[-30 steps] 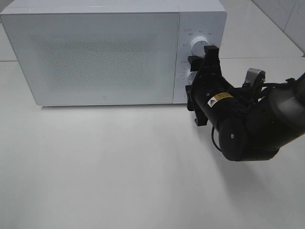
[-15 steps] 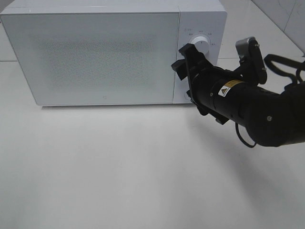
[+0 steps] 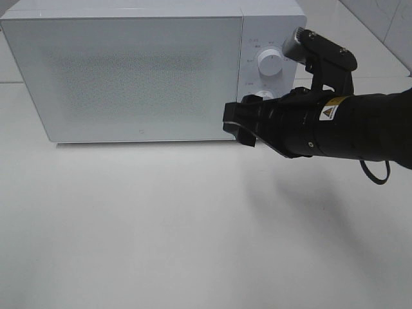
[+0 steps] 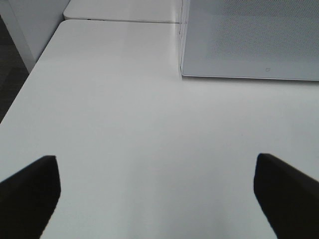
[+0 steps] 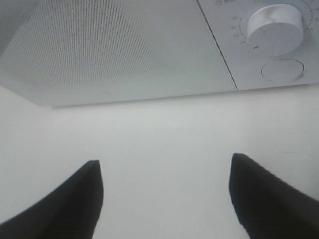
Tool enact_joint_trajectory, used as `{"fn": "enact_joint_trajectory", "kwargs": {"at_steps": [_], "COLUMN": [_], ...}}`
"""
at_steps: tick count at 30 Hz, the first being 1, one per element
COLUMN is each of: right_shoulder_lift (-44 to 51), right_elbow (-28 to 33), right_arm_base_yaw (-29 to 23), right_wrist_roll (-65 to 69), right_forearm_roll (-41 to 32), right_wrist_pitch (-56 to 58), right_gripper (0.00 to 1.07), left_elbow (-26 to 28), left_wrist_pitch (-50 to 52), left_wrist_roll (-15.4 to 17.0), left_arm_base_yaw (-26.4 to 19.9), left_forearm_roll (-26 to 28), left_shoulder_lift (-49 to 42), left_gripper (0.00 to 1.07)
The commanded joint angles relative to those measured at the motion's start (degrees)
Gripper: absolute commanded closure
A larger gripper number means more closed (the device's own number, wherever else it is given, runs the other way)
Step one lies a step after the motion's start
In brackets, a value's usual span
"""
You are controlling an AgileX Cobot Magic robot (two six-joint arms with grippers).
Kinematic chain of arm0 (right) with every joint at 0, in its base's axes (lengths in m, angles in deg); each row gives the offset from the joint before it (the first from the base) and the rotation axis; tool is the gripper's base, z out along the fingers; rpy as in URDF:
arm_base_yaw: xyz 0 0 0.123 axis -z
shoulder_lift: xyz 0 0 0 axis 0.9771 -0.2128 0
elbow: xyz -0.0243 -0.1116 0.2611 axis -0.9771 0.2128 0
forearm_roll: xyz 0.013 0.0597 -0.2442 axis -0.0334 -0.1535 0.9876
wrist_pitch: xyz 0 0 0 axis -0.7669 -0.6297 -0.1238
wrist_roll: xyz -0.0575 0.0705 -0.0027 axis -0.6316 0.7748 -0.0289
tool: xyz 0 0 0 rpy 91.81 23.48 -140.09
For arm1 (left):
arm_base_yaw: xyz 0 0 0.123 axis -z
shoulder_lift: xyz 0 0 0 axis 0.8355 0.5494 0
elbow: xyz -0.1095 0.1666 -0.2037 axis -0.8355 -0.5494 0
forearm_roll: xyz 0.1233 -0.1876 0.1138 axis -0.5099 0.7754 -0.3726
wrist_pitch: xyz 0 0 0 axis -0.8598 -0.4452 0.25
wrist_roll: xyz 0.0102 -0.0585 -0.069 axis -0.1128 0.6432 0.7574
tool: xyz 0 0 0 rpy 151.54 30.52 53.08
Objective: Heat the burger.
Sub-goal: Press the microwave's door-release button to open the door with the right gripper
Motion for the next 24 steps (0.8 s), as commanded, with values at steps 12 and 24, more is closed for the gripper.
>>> {"fn": "enact_joint_trajectory", "kwargs": {"at_steps": [12, 24], "right_shoulder_lift": [8.5, 17.8], "right_elbow": [-4.9, -5.0], "right_arm_base_yaw": [4.4, 4.4], "right_wrist_roll": [-6.2, -6.2], "right_forearm_roll": [17.4, 18.2], "right_wrist_pitch": [36.4, 55.9], "right_gripper": [0.38, 0.38], "left_elbow": [-0.1, -0.1], "left_wrist_pitch": [0.9, 0.9], "left_wrist_roll": [0.3, 0.3], "left_arm_base_yaw": [-0.2, -0.2], "left_forearm_roll": [-0.1, -0.1], "left_shoulder_lift": [-1.0, -1.0], "left_gripper": [0.09, 0.09]}}
